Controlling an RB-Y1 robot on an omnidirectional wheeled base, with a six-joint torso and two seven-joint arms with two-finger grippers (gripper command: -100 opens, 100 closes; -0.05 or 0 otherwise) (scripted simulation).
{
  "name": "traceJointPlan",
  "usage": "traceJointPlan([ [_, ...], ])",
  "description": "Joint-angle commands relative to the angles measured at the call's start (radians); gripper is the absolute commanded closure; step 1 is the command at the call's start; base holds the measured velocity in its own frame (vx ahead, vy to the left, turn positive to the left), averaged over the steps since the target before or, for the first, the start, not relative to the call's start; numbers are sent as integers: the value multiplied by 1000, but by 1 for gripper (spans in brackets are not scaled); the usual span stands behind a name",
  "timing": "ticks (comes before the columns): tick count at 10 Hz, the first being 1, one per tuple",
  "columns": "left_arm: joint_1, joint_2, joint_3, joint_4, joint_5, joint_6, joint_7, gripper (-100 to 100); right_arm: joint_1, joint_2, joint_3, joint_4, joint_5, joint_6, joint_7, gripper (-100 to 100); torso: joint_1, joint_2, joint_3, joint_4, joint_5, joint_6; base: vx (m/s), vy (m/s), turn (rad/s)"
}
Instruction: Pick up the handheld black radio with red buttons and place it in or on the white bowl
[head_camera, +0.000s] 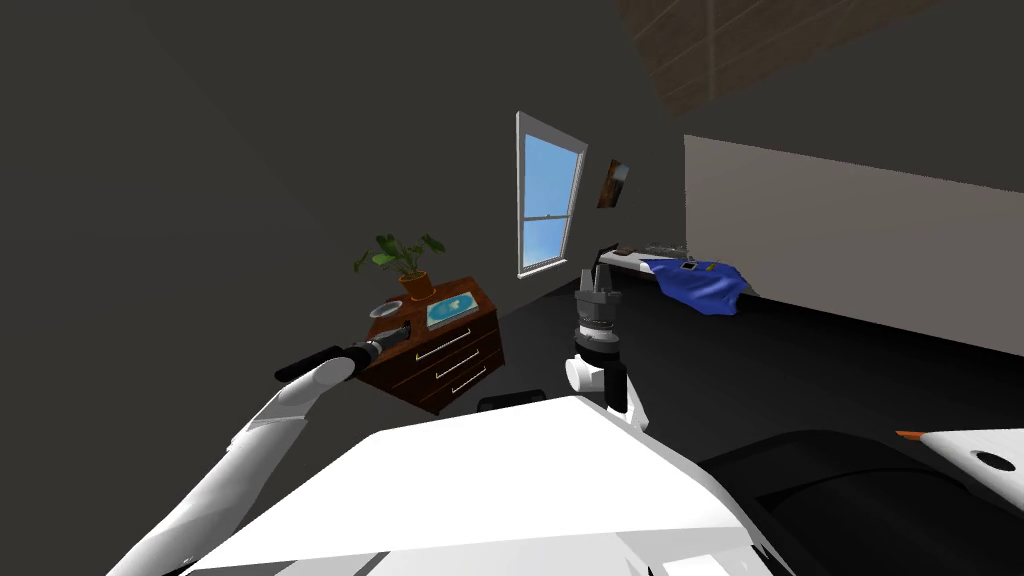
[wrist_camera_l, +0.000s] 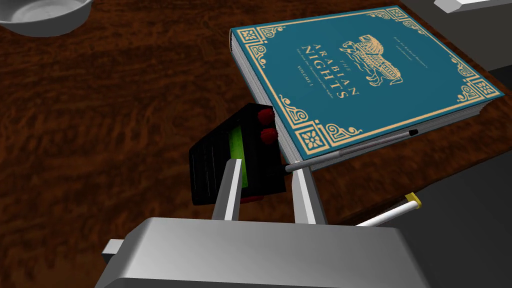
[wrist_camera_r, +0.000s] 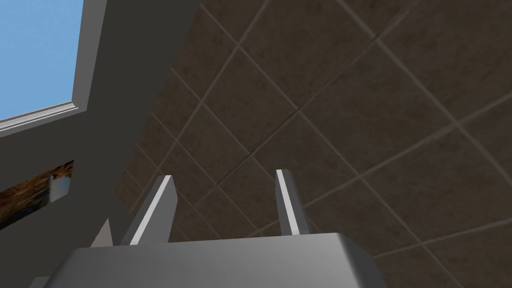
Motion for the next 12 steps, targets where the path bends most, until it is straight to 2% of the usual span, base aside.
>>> traceJointPlan([
  [1, -21, 48, -1, 50, 50, -1, -20, 100, 0, 0, 0, 0, 0, 0, 0, 0, 0, 0, 0, 0, 0, 0, -15, -41, -187],
  [2, -21, 48, -1, 75, 62, -1, -20, 100, 0, 0, 0, 0, 0, 0, 0, 0, 0, 0, 0, 0, 0, 1, -10, -26, -118],
  [3, -38, 89, 0, 111, 101, 1, -30, 100, 0, 0, 0, 0, 0, 0, 0, 0, 2, 0, 0, 0, 1, -1, -11, -34, -198],
  [4, -38, 89, 0, 131, 103, 1, -30, 100, 0, 0, 0, 0, 0, 0, 0, 0, 2, -1, 0, 0, 1, 0, -6, -20, -110],
  [5, -55, 129, 2, 162, 141, 4, -41, 100, 0, 0, 0, 0, 0, 0, 0, 0, 2, -1, 0, 0, 1, -1, -5, -24, -186],
  [6, -55, 129, 2, 187, 144, 4, -41, 100, 0, 0, 0, 0, 0, 0, 0, 0, 3, -1, 0, 0, 1, 0, 1, -12, -116],
  [7, -71, 169, 4, 223, 184, 6, -54, 100, 0, 0, 0, 0, 0, 0, 0, 0, 4, -1, -1, 0, 2, -1, 3, -20, -232],
  [8, -71, 169, 4, 245, 184, 6, -54, 100, 0, 0, 0, 0, 0, 0, 0, 0, 3, -2, -1, 0, 2, 1, 5, -8, -103],
  [9, -86, 208, 7, 279, 220, 7, -69, 100, 0, 0, 0, 0, 0, 0, 0, 0, 4, -2, -1, -1, 2, -1, 6, -14, -178],
  [10, -86, 208, 7, 303, 223, 7, -69, 100, 0, 0, 0, 0, 0, 0, 0, 0, 4, -1, -1, 0, 2, -1, 10, -1, -93],
  [11, -86, 208, 7, 303, 223, 7, -69, 100, 0, 0, 0, 0, 0, 0, 0, 0, 5, -1, -1, 0, 3, -2, 7, 1, 29],
  [12, -100, 246, 11, 340, 260, 9, -84, 100, 0, 0, 0, 0, 0, 0, 0, 0, 5, -1, 0, 0, 3, -2, 10, -6, -160],
])
